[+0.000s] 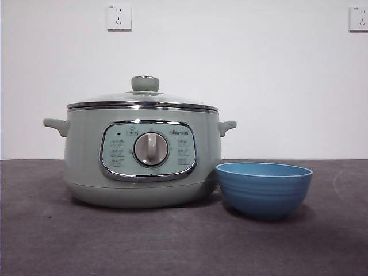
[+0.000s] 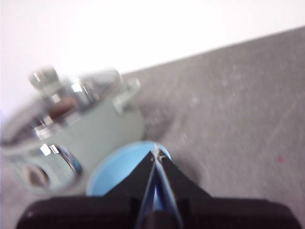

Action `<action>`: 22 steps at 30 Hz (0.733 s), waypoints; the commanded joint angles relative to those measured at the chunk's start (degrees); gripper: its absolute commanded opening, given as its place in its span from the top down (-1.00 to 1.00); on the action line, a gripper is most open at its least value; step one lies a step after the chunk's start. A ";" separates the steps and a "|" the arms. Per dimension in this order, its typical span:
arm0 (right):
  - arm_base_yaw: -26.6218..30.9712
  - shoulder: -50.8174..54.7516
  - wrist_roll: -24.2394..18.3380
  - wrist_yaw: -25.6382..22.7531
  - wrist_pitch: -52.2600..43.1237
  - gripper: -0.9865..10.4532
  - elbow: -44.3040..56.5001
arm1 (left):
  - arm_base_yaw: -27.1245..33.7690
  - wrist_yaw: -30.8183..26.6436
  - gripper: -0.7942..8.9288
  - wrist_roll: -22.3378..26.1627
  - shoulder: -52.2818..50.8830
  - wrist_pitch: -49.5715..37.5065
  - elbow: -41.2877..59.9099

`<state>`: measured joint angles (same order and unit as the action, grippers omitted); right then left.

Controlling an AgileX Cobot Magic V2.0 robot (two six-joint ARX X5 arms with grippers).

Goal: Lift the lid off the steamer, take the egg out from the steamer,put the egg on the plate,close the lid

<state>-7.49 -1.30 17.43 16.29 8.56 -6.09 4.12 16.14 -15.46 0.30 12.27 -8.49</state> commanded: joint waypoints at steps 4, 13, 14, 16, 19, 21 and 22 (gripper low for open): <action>-0.09 -5.49 2.89 0.35 0.22 0.85 -9.33 | 0.11 2.43 0.85 -2.78 1.40 0.70 -7.37; -0.13 -25.33 -6.56 14.82 15.02 0.85 -29.40 | 0.11 12.11 0.85 -0.22 10.54 10.05 -20.06; -0.13 -27.52 -8.15 16.48 17.09 0.85 -31.45 | 0.11 13.18 0.85 0.59 11.76 10.99 -21.35; -0.17 -32.61 -11.89 18.91 22.36 0.85 -36.28 | 0.11 15.78 0.85 2.01 14.91 13.18 -24.30; -0.63 -39.26 -17.29 19.74 30.58 0.85 -43.28 | 0.11 18.64 0.85 5.18 19.63 17.27 -28.72; -1.42 -43.10 -20.50 19.76 35.28 0.85 -47.50 | 0.09 18.99 0.85 7.72 22.64 20.46 -31.76; -1.95 -44.70 -21.81 19.76 37.16 0.85 -49.27 | 0.09 18.99 0.85 8.94 23.98 21.97 -33.18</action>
<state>-9.04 -45.28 0.36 35.83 44.60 -53.95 4.12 34.81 -10.35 23.40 33.50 -40.64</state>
